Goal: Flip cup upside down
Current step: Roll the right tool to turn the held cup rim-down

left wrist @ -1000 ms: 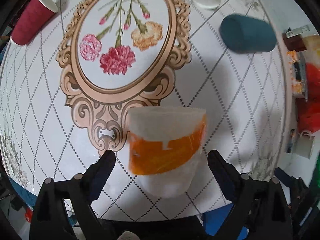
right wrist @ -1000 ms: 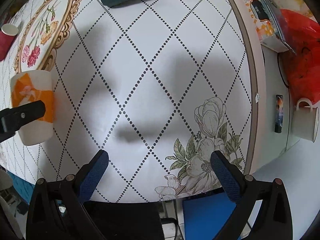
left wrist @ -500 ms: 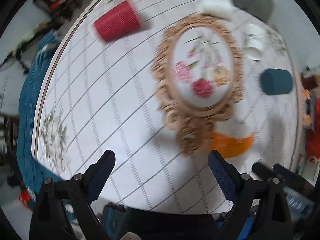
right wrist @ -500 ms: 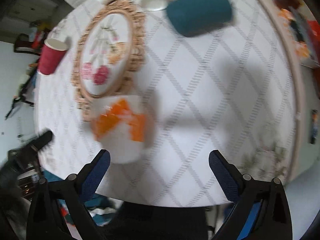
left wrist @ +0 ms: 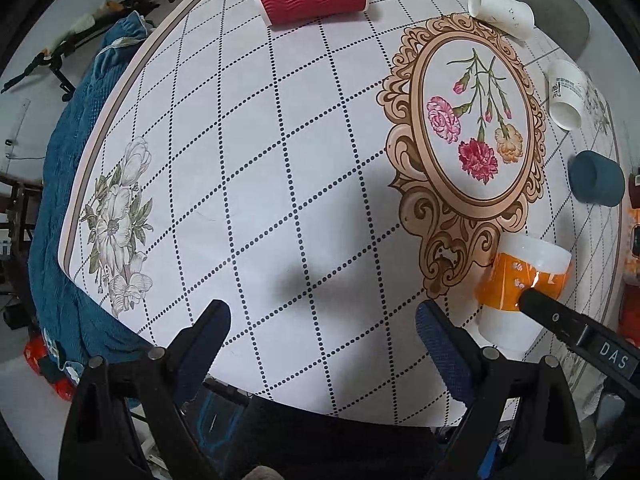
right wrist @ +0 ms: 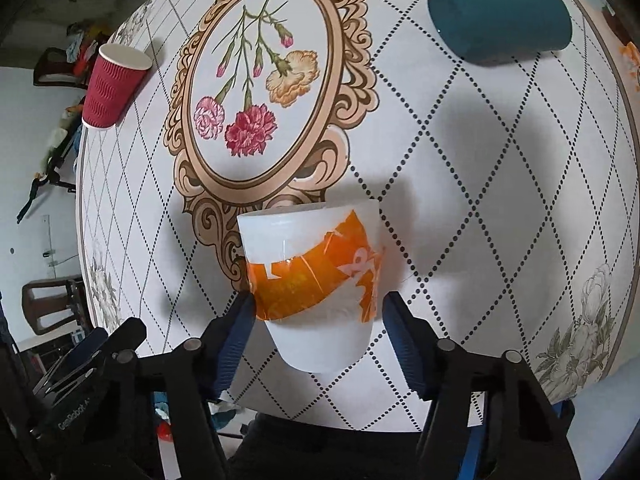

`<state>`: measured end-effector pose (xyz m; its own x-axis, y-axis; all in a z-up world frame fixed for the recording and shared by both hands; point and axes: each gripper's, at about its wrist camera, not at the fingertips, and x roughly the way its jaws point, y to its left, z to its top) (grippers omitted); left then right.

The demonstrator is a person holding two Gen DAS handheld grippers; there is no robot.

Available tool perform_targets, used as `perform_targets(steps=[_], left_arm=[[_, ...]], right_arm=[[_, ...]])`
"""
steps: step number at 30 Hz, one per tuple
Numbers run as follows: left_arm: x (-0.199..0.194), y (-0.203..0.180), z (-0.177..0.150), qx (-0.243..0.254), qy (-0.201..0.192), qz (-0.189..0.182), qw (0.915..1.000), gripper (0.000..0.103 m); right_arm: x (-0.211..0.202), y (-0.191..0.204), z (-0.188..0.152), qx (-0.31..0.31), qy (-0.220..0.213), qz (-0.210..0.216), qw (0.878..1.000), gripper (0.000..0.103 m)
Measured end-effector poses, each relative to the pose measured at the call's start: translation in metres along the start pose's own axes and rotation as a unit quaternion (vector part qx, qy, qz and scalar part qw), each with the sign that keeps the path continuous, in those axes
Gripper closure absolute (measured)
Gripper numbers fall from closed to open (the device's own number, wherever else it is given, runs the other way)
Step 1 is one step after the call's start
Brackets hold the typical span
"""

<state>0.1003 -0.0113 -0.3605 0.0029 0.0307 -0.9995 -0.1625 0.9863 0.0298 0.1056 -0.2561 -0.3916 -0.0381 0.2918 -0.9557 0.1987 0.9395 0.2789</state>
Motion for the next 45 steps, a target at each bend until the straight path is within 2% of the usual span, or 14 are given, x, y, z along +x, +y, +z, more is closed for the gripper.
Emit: perform_targets(steps=[12, 18, 21, 24, 27, 29, 30, 32, 33, 37, 40, 41, 43, 45], left_arm=[[-0.001, -0.003, 0.014, 0.016, -0.010, -0.002, 0.9998, 0.008], [0.005, -0.007, 0.016, 0.022, -0.002, -0.008, 0.9997, 0.008], [0.017, -0.010, 0.017, 0.027, 0.012, -0.011, 0.9995, 0.008], [0.033, -0.012, 0.017, 0.035, 0.025, -0.012, 0.9990, 0.008], [0.049, -0.013, 0.015, 0.042, 0.039, -0.013, 0.9983, 0.008], [0.059, -0.015, 0.014, 0.048, 0.050, -0.015, 0.9975, 0.008], [0.063, -0.016, 0.013, 0.053, 0.055, -0.018, 0.9969, 0.008], [0.069, -0.018, 0.011, 0.062, 0.061, -0.018, 0.9961, 0.008], [0.073, -0.020, 0.011, 0.069, 0.063, -0.017, 0.9955, 0.008], [0.080, -0.022, 0.008, 0.092, 0.068, -0.019, 0.9932, 0.008], [0.085, -0.023, 0.006, 0.103, 0.070, -0.017, 0.9921, 0.008], [0.086, -0.023, 0.006, 0.106, 0.071, -0.016, 0.9917, 0.008], [0.090, -0.022, 0.005, 0.109, 0.072, -0.015, 0.9914, 0.008], [0.095, -0.018, 0.006, 0.112, 0.073, -0.013, 0.9910, 0.008]], right_arm=[[-0.003, 0.003, 0.000, -0.007, 0.008, -0.007, 1.000, 0.031], [-0.037, 0.012, -0.006, -0.088, 0.005, -0.055, 0.995, 0.022], [-0.058, 0.028, -0.010, -0.179, -0.013, -0.120, 0.976, 0.020], [-0.067, 0.054, -0.019, -0.309, -0.032, -0.198, 0.930, 0.014], [-0.060, 0.078, -0.037, -0.455, -0.035, -0.274, 0.847, 0.014], [-0.047, 0.087, -0.055, -0.549, -0.026, -0.323, 0.771, 0.014], [-0.036, 0.090, -0.067, -0.603, -0.020, -0.353, 0.715, 0.014], [-0.021, 0.091, -0.084, -0.676, -0.013, -0.388, 0.627, 0.014], [-0.010, 0.087, -0.096, -0.722, -0.009, -0.407, 0.560, 0.014], [0.018, 0.068, -0.125, -0.818, 0.025, -0.430, 0.382, 0.014], [0.035, 0.048, -0.137, -0.859, 0.045, -0.437, 0.263, 0.014], [0.040, 0.042, -0.137, -0.867, 0.046, -0.441, 0.228, 0.014], [0.046, 0.034, -0.139, -0.878, 0.047, -0.443, 0.176, 0.014], [0.051, 0.028, -0.137, -0.884, 0.048, -0.443, 0.142, 0.014]])
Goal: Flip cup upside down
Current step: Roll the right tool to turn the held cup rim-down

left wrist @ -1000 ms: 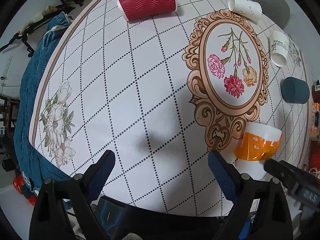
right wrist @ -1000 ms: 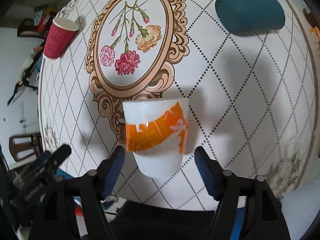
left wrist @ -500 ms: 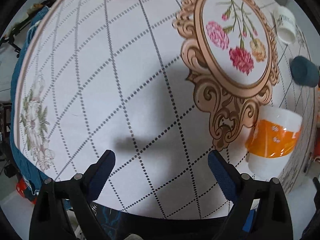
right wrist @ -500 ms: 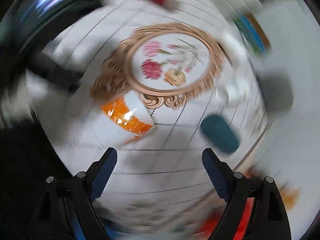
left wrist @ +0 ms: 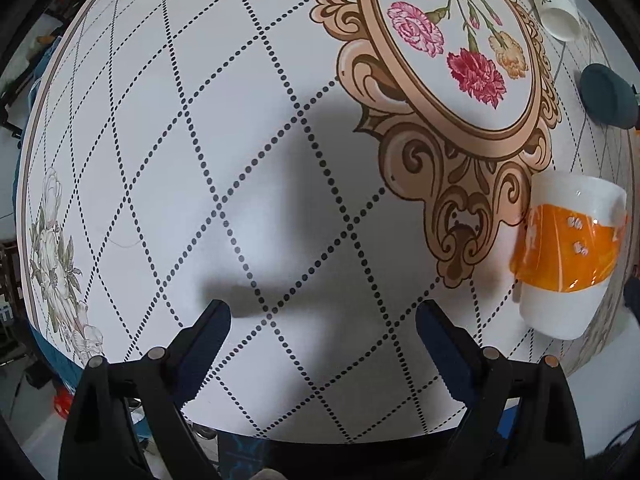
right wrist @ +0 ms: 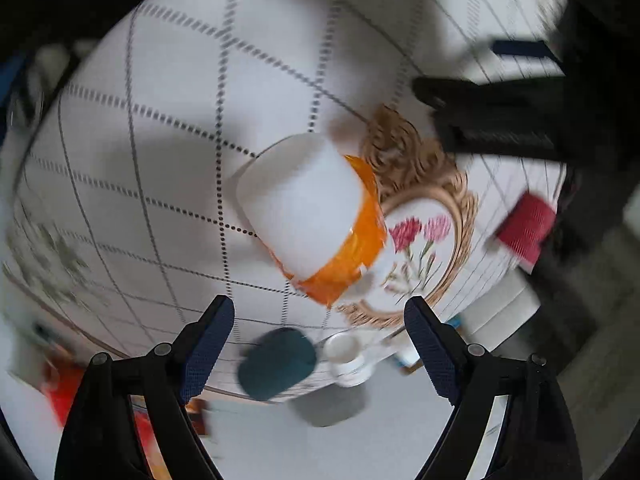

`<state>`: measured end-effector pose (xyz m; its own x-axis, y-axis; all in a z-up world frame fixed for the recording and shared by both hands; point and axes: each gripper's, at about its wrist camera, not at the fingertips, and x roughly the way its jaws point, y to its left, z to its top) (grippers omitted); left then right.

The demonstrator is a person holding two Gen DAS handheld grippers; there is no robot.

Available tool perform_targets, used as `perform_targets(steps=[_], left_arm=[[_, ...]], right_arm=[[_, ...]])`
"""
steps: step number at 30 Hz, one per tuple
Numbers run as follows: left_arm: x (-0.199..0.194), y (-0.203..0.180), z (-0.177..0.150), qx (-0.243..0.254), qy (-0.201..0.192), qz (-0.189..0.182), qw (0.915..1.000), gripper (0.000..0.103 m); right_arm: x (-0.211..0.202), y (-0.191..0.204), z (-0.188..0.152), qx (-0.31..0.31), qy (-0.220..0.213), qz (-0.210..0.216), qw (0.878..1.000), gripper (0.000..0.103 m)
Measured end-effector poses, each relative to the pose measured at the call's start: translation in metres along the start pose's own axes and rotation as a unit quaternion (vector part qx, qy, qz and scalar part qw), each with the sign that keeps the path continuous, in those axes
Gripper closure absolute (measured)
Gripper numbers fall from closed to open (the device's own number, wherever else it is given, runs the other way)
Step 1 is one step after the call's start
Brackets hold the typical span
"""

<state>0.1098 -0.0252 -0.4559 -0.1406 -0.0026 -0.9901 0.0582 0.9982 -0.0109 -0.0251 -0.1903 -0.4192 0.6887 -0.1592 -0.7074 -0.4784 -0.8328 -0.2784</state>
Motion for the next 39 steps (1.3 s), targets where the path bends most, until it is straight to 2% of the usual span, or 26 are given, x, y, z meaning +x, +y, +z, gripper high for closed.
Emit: perform_targets(steps=[6, 12, 18, 25, 29, 34, 39], left_arm=[[0.013, 0.003, 0.004, 0.003, 0.001, 0.003, 1.0000, 0.008], [0.015, 0.004, 0.002, 0.002, 0.000, 0.005, 1.0000, 0.007], [0.014, 0.006, 0.002, -0.007, -0.003, 0.008, 0.9999, 0.007], [0.016, 0.021, -0.002, -0.020, -0.004, 0.014, 0.9997, 0.007], [0.019, 0.028, -0.001, -0.022, -0.005, 0.022, 0.9995, 0.008], [0.019, 0.034, 0.000, -0.022, -0.007, 0.030, 0.9993, 0.008], [0.021, 0.036, 0.003, -0.019, -0.006, 0.032, 0.9993, 0.008]], right_arm=[[0.014, 0.009, 0.003, -0.109, -0.012, -0.045, 0.993, 0.014], [0.014, 0.023, 0.009, -0.220, -0.039, -0.078, 0.972, 0.014], [0.027, 0.024, 0.005, -0.277, -0.052, -0.090, 0.955, 0.014], [0.039, 0.030, 0.006, -0.299, -0.062, -0.081, 0.949, 0.014], [0.037, 0.033, 0.012, -0.292, -0.070, -0.059, 0.952, 0.016], [0.038, 0.031, 0.023, -0.274, -0.072, -0.054, 0.958, 0.027], [0.040, 0.028, 0.027, -0.262, -0.074, -0.054, 0.961, 0.028]])
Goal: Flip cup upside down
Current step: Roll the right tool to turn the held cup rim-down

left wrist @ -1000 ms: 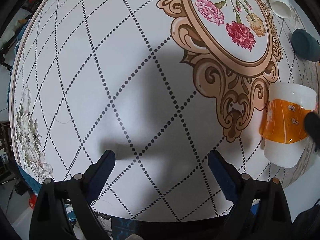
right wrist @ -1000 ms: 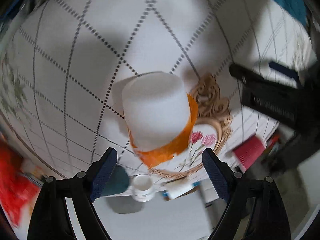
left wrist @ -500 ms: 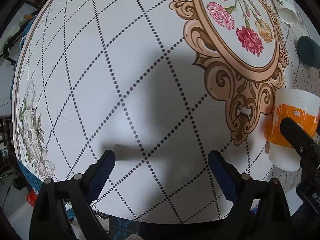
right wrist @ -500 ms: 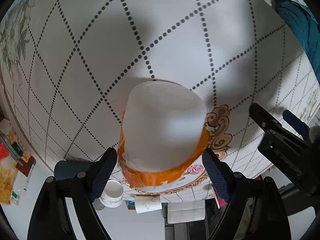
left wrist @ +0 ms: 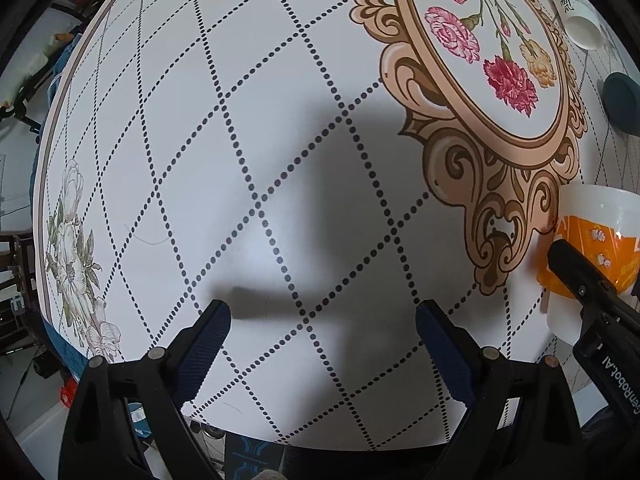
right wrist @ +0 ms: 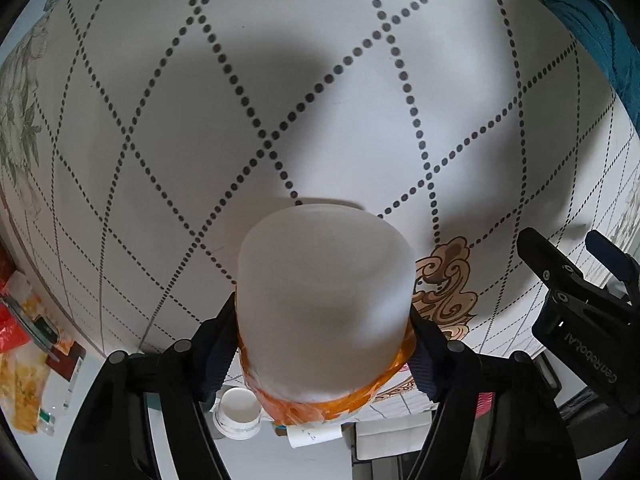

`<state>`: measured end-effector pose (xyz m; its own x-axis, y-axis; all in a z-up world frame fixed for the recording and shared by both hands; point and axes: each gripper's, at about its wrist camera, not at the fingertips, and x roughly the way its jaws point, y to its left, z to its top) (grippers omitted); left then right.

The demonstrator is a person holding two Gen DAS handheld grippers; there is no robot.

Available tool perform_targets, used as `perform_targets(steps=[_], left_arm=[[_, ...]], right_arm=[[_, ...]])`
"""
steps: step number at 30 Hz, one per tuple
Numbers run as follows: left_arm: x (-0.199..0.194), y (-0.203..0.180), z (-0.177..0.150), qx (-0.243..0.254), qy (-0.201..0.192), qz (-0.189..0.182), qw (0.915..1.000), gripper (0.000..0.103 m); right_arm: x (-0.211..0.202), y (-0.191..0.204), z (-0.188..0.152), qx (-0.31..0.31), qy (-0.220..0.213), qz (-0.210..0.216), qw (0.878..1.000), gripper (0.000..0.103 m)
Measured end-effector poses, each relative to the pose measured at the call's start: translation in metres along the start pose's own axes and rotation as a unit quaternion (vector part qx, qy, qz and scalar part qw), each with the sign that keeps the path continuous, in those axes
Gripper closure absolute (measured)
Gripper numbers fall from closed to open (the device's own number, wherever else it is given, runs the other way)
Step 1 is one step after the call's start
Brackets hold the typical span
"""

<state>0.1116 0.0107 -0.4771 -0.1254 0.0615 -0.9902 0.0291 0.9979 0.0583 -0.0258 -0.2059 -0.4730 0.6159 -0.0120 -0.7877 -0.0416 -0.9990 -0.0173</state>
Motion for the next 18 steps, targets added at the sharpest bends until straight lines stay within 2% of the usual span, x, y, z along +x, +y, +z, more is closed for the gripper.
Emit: perform_targets(steps=[10, 18], left_arm=[[0.000, 0.000, 0.005, -0.003, -0.002, 0.001, 1.0000, 0.008], [-0.015, -0.006, 0.008, -0.008, -0.006, 0.002, 1.0000, 0.008]], right_arm=[[0.001, -0.009, 0.003, 0.018, -0.002, 0.001, 1.000, 0.029], [-0.004, -0.019, 0.007, 0.038, -0.007, 0.008, 0.999, 0.030]])
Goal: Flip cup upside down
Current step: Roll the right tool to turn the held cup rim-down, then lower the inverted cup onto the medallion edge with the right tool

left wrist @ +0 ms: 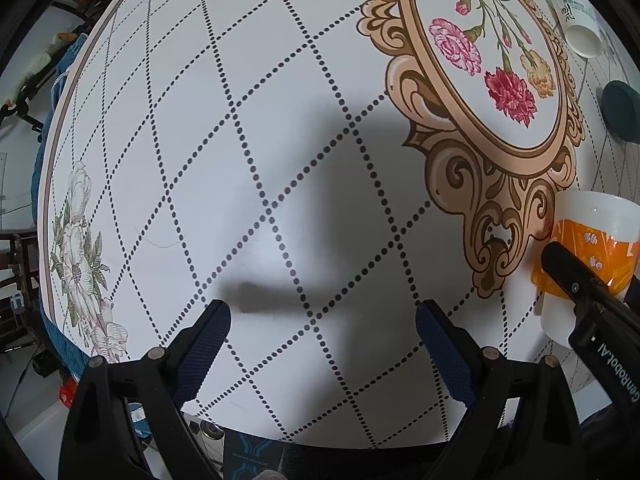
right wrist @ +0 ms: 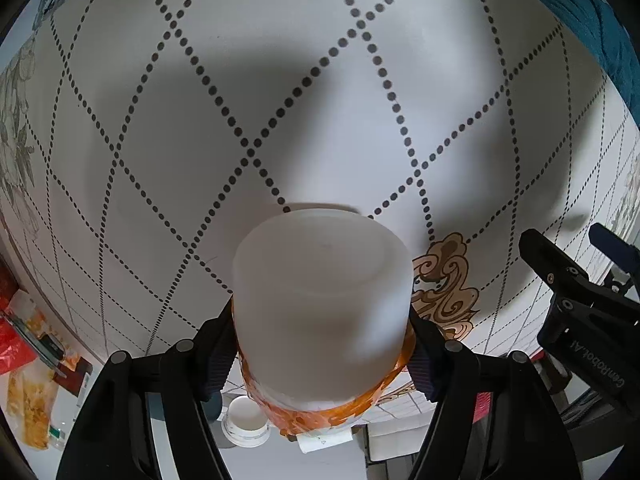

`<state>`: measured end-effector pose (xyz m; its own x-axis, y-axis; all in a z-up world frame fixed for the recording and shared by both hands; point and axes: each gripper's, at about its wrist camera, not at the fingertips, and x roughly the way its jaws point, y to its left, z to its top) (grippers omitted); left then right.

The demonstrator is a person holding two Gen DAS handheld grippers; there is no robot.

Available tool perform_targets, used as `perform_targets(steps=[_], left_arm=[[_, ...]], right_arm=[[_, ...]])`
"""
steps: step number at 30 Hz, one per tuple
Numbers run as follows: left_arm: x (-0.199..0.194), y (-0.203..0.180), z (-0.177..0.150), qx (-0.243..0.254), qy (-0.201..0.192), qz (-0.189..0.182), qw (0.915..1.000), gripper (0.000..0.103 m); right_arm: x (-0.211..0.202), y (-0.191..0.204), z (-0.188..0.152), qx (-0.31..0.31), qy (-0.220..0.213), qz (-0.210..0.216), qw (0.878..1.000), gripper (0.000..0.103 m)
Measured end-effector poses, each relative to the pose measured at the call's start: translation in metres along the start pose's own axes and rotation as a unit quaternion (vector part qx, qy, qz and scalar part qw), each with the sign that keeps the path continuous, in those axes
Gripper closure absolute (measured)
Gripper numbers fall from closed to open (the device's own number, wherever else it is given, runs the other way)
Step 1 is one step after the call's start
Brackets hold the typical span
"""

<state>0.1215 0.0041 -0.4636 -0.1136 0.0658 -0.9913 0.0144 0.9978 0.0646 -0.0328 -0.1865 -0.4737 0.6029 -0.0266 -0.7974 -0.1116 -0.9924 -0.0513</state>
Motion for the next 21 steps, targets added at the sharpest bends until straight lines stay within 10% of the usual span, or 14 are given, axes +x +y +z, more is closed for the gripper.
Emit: perform_targets(steps=[11, 17, 21], left_arm=[[-0.018, 0.028, 0.001, 0.002, -0.004, 0.003, 1.0000, 0.008], [-0.027, 0.039, 0.009, 0.000, -0.004, -0.004, 1.0000, 0.008], [-0.031, 0.035, 0.014, 0.006, -0.007, -0.003, 1.0000, 0.008]], right_arm=[[-0.007, -0.046, -0.026, 0.194, -0.003, 0.111, 0.975, 0.030], [0.004, -0.066, -0.056, 0.356, -0.015, 0.227, 0.906, 0.030], [0.026, -0.077, -0.083, 0.469, -0.018, 0.314, 0.825, 0.030]])
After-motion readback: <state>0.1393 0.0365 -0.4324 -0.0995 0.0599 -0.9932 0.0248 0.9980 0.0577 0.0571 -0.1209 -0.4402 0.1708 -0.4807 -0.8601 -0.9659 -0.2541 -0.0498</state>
